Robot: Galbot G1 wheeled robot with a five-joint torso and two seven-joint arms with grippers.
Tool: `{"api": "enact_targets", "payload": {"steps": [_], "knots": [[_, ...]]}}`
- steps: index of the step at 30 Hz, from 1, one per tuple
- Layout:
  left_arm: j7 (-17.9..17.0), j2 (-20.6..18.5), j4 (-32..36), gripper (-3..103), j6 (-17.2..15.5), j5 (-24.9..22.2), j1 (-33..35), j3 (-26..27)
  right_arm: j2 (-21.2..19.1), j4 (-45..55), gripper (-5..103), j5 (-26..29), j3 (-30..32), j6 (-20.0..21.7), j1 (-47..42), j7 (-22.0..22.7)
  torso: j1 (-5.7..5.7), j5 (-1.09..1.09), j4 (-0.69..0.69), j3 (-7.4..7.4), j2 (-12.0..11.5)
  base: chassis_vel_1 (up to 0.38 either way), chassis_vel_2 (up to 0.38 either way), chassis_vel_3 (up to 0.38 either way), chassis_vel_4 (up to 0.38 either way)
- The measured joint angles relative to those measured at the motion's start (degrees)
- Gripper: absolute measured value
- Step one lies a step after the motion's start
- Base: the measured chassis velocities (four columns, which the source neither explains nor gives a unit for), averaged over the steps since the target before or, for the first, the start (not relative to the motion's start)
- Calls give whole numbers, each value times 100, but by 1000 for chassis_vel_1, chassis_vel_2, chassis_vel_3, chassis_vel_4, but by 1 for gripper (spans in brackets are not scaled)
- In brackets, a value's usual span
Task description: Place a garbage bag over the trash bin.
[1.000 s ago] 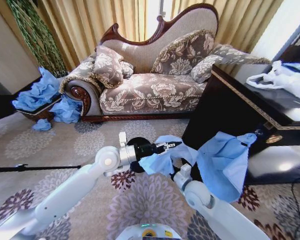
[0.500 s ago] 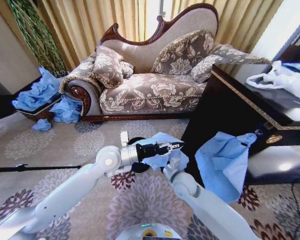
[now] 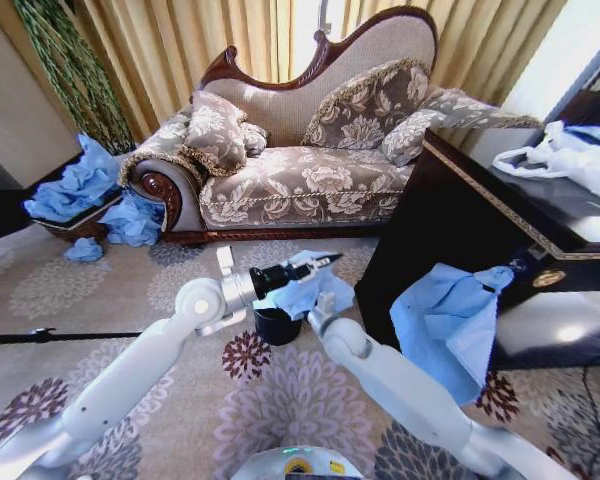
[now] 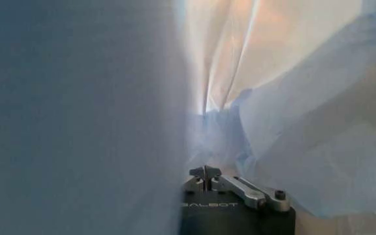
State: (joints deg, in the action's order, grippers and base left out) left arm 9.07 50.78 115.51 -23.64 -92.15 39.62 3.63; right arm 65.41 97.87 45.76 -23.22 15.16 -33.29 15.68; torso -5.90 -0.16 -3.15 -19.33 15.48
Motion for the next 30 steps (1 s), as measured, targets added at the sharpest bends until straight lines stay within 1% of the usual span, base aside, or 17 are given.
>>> {"api": "enact_targets", "payload": {"steps": [1,3,5,6,7,13,15,16,17,18,21,22,23,24,25,28,30], "knots": [[0,0,0,0,0,0,0,0,0,0,0,0,0,0,0,0,0,0,0,0,0,0,0,0,0],[-282,137,-99,0,234,-16,97,59,50,-176,0,82,-153,88,154,22,0,0,-1,0,0,0,0,0,0],[-355,181,-124,0,287,-31,121,83,70,-225,0,101,-178,116,195,33,0,0,-1,0,0,0,0,0,0],[-517,293,-203,0,424,-115,185,158,135,-367,0,144,-232,153,306,72,0,0,0,0,0,0,0,0,0],[-568,362,-269,0,497,-159,220,226,188,-491,0,157,-272,164,402,83,0,0,0,0,0,0,0,0,0],[-537,522,-516,0,605,-173,229,382,355,-844,0,163,-377,261,700,83,0,0,1,0,0,0,0,0,0],[-505,649,-732,0,637,-173,98,407,395,-958,0,167,-404,339,803,95,0,0,3,0,0,0,0,0,0],[-498,789,-926,0,646,-169,-29,406,393,-1006,0,176,-403,391,831,147,0,0,1,0,0,0,0,0,0],[-498,789,-926,0,646,-169,-29,406,393,-1006,0,176,-403,391,831,147,0,0,1,0,0,0,0,0,0],[-502,918,-1096,0,652,-164,-119,404,388,-1047,0,194,-393,432,840,208,0,0,-2,0,0,0,0,0,0],[-629,1143,-1355,0,698,-155,-212,424,381,-1154,0,260,-378,521,886,338,0,0,-3,0,0,0,0,0,0],[-629,1143,-1355,0,698,-155,-212,424,381,-1154,0,260,-378,521,886,338,0,0,-3,0,0,0,0,0,0],[-807,1238,-1408,0,735,-169,-209,447,383,-1204,0,301,-380,566,922,380,0,0,-1,0,0,0,0,0,0],[-995,1320,-1411,0,811,-210,-154,496,409,-1262,0,349,-399,592,972,407,1,0,-2,0,0,0,0,0,0],[-995,1320,-1411,0,811,-210,-154,496,409,-1262,0,349,-399,592,972,407,1,0,-2,0,0,0,0,0,0],[-1341,1501,-1314,0,989,-261,123,786,589,-1476,0,408,-552,626,1149,401,1,1,0,0,0,0,0,0,0],[-1372,1537,-1313,0,1021,-261,217,899,655,-1545,0,413,-607,657,1206,375,1,0,1,0,0,0,0,0,0]]}}
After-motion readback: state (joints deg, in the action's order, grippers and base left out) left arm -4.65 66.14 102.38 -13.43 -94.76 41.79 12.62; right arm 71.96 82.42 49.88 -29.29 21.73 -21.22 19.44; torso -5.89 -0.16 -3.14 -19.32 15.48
